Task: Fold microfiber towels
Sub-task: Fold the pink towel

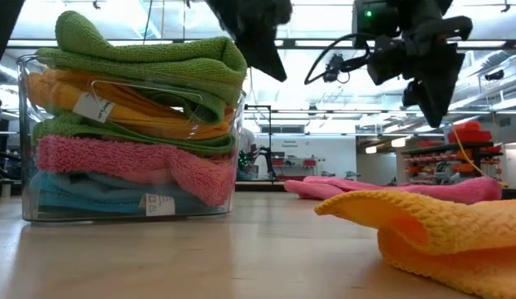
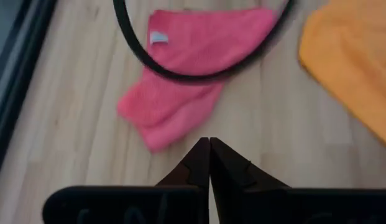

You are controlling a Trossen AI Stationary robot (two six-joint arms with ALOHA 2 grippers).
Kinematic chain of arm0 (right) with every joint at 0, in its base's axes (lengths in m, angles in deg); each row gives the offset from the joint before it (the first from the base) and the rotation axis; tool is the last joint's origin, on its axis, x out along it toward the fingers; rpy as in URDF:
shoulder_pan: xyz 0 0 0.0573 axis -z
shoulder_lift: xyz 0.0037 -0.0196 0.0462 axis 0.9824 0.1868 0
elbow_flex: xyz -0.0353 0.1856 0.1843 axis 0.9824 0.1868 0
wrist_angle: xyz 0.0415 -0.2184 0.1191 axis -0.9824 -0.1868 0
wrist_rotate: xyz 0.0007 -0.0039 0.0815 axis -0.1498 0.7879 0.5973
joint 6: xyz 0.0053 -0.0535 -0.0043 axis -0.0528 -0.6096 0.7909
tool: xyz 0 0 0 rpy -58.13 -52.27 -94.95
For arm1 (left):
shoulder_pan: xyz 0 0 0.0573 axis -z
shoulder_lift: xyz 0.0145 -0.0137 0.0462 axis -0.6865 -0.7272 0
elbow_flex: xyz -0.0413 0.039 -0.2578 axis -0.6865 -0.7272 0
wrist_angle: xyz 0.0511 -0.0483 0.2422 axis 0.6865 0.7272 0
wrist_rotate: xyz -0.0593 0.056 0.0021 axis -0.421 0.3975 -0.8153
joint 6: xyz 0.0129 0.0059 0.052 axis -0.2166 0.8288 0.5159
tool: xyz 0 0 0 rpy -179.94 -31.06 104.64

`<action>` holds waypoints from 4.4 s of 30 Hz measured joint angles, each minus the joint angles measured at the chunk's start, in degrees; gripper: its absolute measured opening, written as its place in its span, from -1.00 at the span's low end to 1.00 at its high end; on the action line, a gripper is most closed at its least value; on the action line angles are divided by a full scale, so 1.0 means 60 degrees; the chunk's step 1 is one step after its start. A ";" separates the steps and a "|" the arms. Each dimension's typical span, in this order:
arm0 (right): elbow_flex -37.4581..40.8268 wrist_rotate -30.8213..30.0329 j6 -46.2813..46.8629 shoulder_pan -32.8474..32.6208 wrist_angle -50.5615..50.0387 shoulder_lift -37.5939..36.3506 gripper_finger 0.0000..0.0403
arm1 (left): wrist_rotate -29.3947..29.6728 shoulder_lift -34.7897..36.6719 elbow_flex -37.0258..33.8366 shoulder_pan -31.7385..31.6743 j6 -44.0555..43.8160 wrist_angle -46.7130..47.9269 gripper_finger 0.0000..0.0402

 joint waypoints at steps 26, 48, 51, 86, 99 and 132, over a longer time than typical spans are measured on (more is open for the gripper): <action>-0.0054 -0.2813 0.4562 -0.0033 0.0910 -0.4044 -0.07 | 0.0511 -0.3474 -0.0014 -0.0503 0.4417 -0.4111 -0.23; -0.0050 -0.3355 0.4893 -0.0300 0.1009 -0.4023 -0.07 | 0.2038 -0.4290 -0.0014 -0.0269 0.5703 -0.4237 -0.17; -0.0050 -0.3354 0.4916 -0.0300 0.1013 -0.4025 -0.07 | 0.2631 -0.4364 -0.0014 -0.0261 0.5719 -0.4434 -0.21; 0.0796 -0.4290 0.3884 -0.0932 0.1680 -0.4026 -0.06 | 0.1406 -0.4133 0.0901 -0.0387 0.4900 -0.1919 -0.97; 0.5245 -0.3894 0.2464 -0.2328 0.7284 -0.3602 0.22 | -0.0033 -0.4102 0.2817 -0.0522 0.2625 0.1546 -0.94; 0.3757 -0.2787 0.0325 -0.3545 0.7661 -0.2302 -0.93 | -0.1791 -0.3945 0.4429 -0.0521 0.2471 0.4402 -0.97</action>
